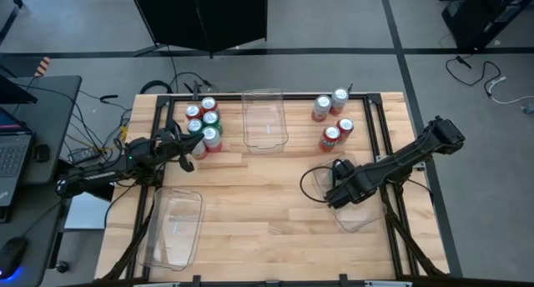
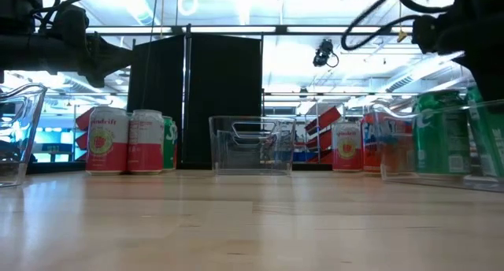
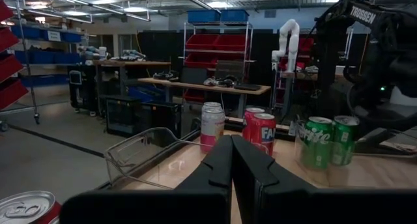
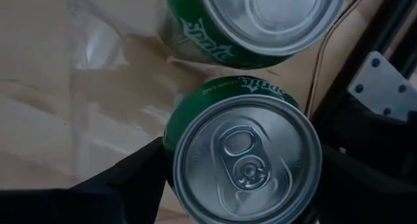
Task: Sort soda cans
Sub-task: Put the green soda can into the bottom right transparent bin
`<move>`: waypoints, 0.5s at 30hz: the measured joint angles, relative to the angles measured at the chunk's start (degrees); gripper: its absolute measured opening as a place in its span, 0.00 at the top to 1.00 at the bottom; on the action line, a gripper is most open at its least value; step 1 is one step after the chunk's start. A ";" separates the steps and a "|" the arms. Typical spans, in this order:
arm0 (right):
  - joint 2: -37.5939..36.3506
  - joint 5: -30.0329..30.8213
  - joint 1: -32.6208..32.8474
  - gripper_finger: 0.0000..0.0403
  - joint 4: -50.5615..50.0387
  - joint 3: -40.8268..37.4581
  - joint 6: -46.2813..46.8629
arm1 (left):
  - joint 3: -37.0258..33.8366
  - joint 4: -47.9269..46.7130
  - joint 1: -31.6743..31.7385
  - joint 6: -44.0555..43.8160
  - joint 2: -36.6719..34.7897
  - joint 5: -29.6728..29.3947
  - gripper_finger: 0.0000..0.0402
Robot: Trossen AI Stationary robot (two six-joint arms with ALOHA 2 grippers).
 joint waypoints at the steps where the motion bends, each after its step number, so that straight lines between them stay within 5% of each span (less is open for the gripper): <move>1: 0.00 -0.02 -0.06 0.20 -0.20 -0.34 -0.02 | 0.02 0.00 -0.01 -0.02 0.00 0.00 0.98; 15: 0.00 -1.97 -3.27 0.13 -2.28 -1.21 -5.71 | 0.00 0.00 0.00 -0.07 0.00 0.00 0.98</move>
